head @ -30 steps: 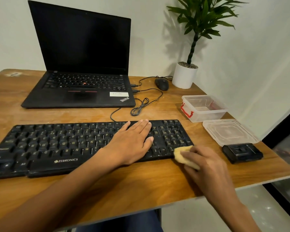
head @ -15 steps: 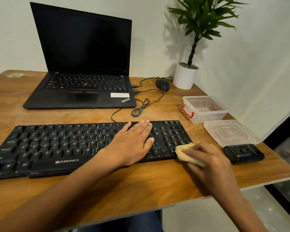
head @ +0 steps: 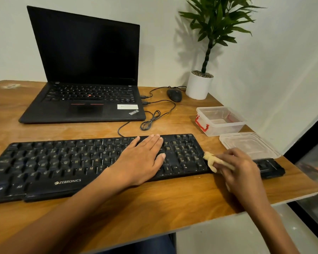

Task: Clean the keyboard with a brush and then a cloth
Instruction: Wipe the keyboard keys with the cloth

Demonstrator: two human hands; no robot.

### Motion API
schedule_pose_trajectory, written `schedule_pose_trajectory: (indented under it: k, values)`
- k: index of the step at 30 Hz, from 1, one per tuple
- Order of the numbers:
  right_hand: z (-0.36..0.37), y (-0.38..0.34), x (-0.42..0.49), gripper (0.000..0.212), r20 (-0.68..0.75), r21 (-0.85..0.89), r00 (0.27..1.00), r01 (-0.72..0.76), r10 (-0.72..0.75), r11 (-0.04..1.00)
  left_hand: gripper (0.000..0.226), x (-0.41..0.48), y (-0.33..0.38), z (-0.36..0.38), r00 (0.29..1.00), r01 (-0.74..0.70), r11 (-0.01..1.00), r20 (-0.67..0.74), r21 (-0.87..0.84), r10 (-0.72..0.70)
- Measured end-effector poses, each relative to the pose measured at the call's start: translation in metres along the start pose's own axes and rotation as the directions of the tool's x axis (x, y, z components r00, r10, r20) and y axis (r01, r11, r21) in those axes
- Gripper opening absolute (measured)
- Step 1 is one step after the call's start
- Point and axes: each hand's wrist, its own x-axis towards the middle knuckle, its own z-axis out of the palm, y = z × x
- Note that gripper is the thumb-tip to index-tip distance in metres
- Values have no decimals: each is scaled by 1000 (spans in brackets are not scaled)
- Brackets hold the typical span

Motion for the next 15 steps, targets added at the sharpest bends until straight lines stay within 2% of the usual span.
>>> schedule_pose_trajectory:
  k: [4, 7, 12, 15]
  values:
    - [13, -36, 13, 32, 46, 137, 998, 44, -51, 990, 57, 0, 0, 1, 1000, 6, 1000, -4, 4, -6]
    - [29, -46, 21, 30, 60, 82, 987, 146, -151, 986, 57, 0, -1, 2, 1000, 5, 1000, -7, 1, -5]
    - [29, -22, 58, 27, 56, 30, 998, -35, 33, 999, 57, 0, -1, 1, 1000, 0, 1000, -6, 3, 0]
    - [32, -34, 69, 28, 50, 49, 999, 15, -18, 999, 57, -1, 0, 0, 1000, 0, 1000, -8, -1, 0]
